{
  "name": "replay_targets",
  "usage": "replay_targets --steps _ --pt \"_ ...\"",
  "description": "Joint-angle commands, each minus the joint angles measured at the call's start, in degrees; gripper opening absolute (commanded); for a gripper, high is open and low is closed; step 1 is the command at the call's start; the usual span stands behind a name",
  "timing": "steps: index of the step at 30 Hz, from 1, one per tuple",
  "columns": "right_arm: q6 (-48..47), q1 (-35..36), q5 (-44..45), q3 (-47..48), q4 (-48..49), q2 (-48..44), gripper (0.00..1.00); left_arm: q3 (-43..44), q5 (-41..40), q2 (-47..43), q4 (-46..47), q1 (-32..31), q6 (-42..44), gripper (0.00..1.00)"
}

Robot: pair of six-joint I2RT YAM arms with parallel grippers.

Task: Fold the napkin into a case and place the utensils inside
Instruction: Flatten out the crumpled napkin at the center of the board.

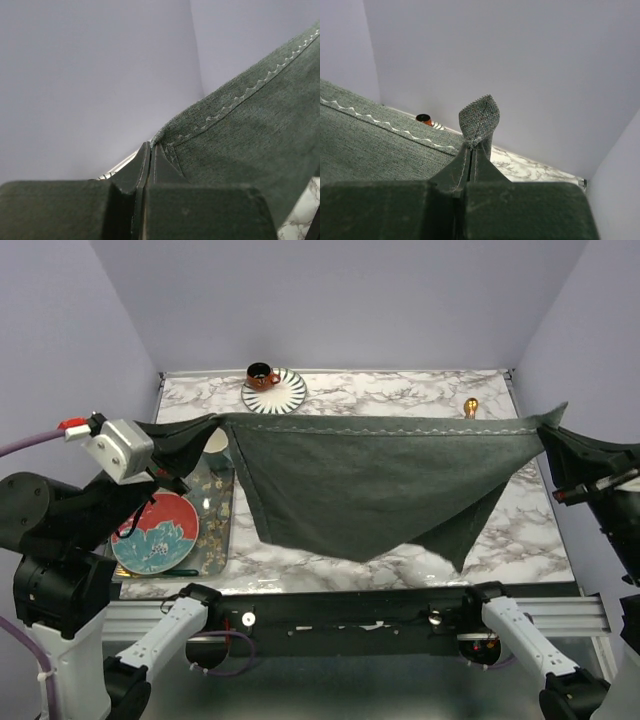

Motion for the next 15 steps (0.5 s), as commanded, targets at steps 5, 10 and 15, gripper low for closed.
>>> replay_targets --steps 5,10,15 --pt "3.13 0.11 21.42 -1.85 -0.63 14.89 0.01 -1.69 -9.34 13.40 -1.78 0.36 -1.06 0.00" --pt "0.57 0.02 25.82 -13.46 6.23 23.50 0.01 -8.97 -15.85 24.10 5.75 0.36 0.36 0.00" --pt "0.92 -0.94 27.41 -15.59 12.39 37.37 0.24 -11.62 -17.52 36.07 13.42 0.36 0.35 0.00"
